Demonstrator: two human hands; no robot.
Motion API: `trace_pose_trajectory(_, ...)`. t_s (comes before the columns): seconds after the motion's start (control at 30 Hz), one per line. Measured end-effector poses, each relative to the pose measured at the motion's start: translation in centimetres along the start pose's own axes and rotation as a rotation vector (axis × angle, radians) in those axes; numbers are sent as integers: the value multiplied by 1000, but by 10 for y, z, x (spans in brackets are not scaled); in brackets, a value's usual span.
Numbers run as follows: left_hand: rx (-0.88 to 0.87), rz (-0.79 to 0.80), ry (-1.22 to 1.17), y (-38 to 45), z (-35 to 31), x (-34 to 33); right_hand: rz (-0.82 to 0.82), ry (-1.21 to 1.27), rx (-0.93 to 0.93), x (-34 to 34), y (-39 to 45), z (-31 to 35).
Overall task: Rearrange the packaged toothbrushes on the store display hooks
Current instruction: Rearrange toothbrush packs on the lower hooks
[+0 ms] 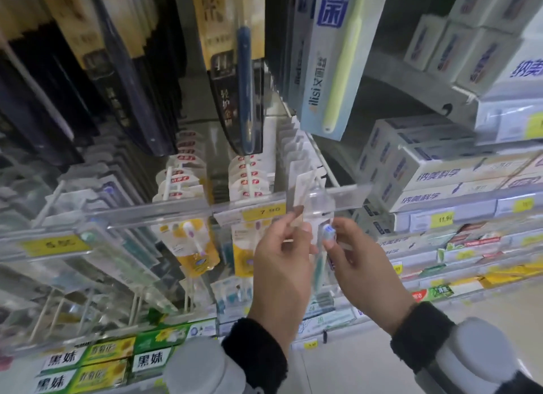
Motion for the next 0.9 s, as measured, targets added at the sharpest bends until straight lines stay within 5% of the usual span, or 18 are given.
trace_pose_trajectory(0.13,-97,29,21,-11,-18,-12,19,-110,22,1,-1,-13)
trace_pose_trajectory(0.63,239,48,-299,-18,-65,-23,-110,-115,78,-1,4,-8)
trace_pose_trajectory(0.9,259,86,-345,-21,-67,-23,-134,-176,148,5,-2,3)
Point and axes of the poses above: each hand's wrist, its own y-axis towards the middle knuckle, its own x-axis out of the back of the hand, z = x × y, the point moved 3 cm from there along y, towards the middle knuckle, and after that the axes turned 8 degrees about x, right-handed, at the moved point
